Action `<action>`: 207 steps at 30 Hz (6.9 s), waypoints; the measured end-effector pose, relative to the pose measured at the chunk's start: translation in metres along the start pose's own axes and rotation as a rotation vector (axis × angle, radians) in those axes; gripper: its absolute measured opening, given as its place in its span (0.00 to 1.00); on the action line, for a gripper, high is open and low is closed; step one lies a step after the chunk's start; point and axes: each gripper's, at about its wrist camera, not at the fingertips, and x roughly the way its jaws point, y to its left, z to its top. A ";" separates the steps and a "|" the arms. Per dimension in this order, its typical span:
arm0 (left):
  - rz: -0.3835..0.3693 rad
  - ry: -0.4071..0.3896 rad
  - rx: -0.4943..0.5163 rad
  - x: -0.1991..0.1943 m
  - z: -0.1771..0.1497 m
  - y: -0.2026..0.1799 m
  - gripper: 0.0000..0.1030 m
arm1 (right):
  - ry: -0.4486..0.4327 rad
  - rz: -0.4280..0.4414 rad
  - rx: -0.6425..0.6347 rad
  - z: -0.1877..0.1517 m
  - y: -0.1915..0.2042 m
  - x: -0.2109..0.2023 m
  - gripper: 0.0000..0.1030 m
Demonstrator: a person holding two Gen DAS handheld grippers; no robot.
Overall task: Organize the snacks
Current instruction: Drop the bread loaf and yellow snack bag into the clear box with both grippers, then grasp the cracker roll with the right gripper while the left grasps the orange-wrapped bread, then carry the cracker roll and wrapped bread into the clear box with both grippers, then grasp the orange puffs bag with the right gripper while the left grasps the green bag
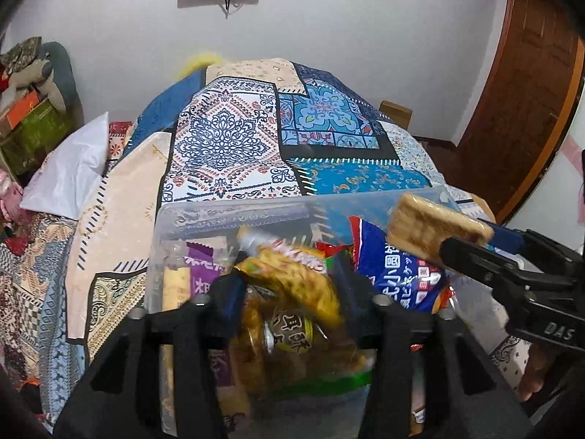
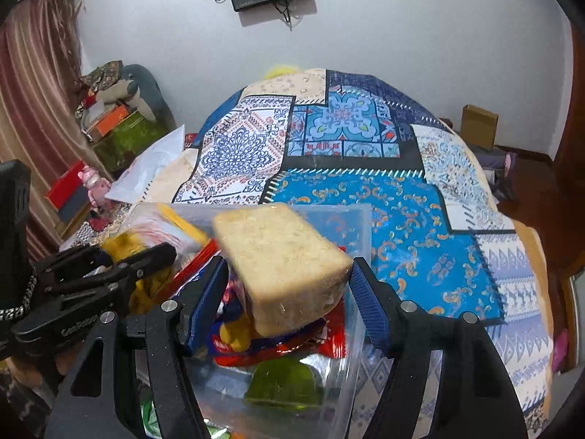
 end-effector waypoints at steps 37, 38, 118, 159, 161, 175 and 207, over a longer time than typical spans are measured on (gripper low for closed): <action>0.025 0.125 0.000 -0.164 -0.197 -0.026 0.91 | 0.212 0.164 -0.239 -0.162 0.057 -0.082 0.81; 0.024 0.132 -0.003 -0.166 -0.201 -0.024 0.91 | 0.219 0.162 -0.249 -0.165 0.059 -0.077 0.78; -0.064 -0.089 -0.043 -0.166 -0.108 -0.042 0.34 | -0.038 0.039 -0.109 -0.112 0.030 -0.144 0.33; 0.046 0.051 -0.075 -0.022 -0.019 0.000 0.40 | 0.017 -0.059 -0.162 -0.024 0.033 -0.020 0.36; 0.047 0.044 -0.079 -0.026 -0.020 0.001 0.48 | 0.018 -0.060 -0.159 -0.024 0.032 -0.023 0.37; 0.023 -0.008 0.008 -0.093 -0.067 -0.007 0.52 | 0.022 -0.041 -0.184 -0.057 0.039 -0.065 0.64; 0.028 0.150 -0.140 -0.039 -0.106 -0.031 0.72 | 0.164 0.030 -0.065 -0.122 0.010 -0.042 0.46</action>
